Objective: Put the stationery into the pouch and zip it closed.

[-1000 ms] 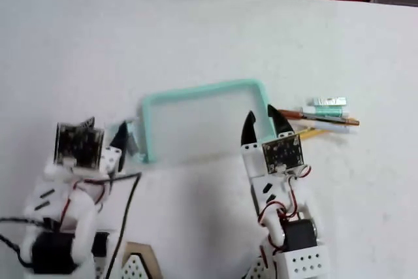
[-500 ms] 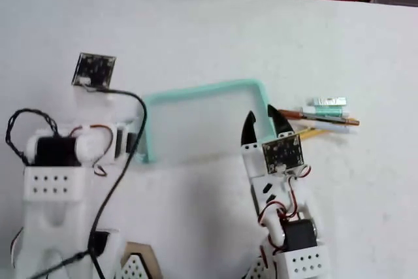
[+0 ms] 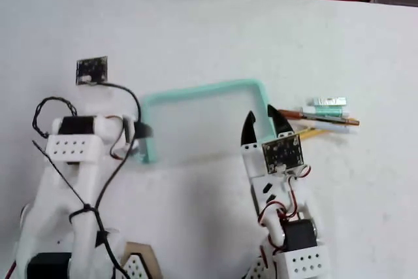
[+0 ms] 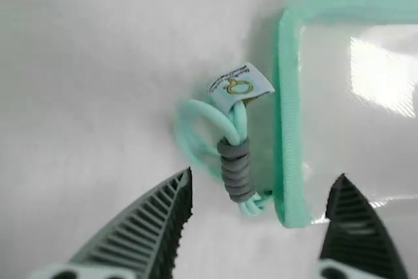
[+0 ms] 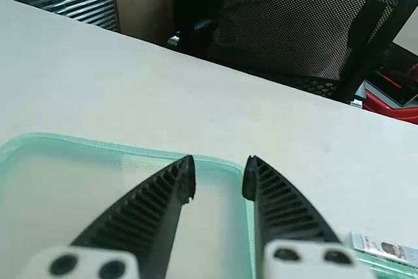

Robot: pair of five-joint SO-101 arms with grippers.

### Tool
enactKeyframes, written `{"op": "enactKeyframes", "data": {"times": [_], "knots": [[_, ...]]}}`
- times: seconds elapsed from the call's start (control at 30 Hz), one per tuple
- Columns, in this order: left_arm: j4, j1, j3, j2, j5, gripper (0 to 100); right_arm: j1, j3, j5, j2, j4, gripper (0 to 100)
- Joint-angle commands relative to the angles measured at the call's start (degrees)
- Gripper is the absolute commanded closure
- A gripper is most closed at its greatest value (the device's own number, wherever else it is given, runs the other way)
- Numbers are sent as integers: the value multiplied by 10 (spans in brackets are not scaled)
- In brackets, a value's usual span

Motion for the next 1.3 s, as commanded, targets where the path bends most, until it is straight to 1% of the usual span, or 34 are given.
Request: {"op": "enactKeyframes", "data": {"times": [0.0,0.27,0.37,0.6,0.67,0.77,0.87,0.93,1.13,1.2,1.27], "knots": [[-48,-9,18,0,10,701,-4,5,1,-1,2,868],[-126,-7,65,1,15,721,-4,5,1,-1,2,868],[-128,-7,65,1,37,721,-4,5,1,-1,2,868],[-128,-7,66,3,39,721,-4,5,1,-1,2,868],[-130,-7,63,21,39,722,-4,5,1,-1,2,868],[-153,-11,56,81,39,722,-4,5,1,-1,2,868],[-128,-11,20,131,39,722,-4,5,1,-1,2,868],[-106,-7,2,139,39,722,-4,5,1,-1,2,868],[-105,-7,1,145,39,723,-4,5,1,-1,2,868],[-119,-7,6,145,39,753,-4,5,1,-1,2,868],[-143,-6,19,145,39,814,-4,5,1,-1,2,868]]}}
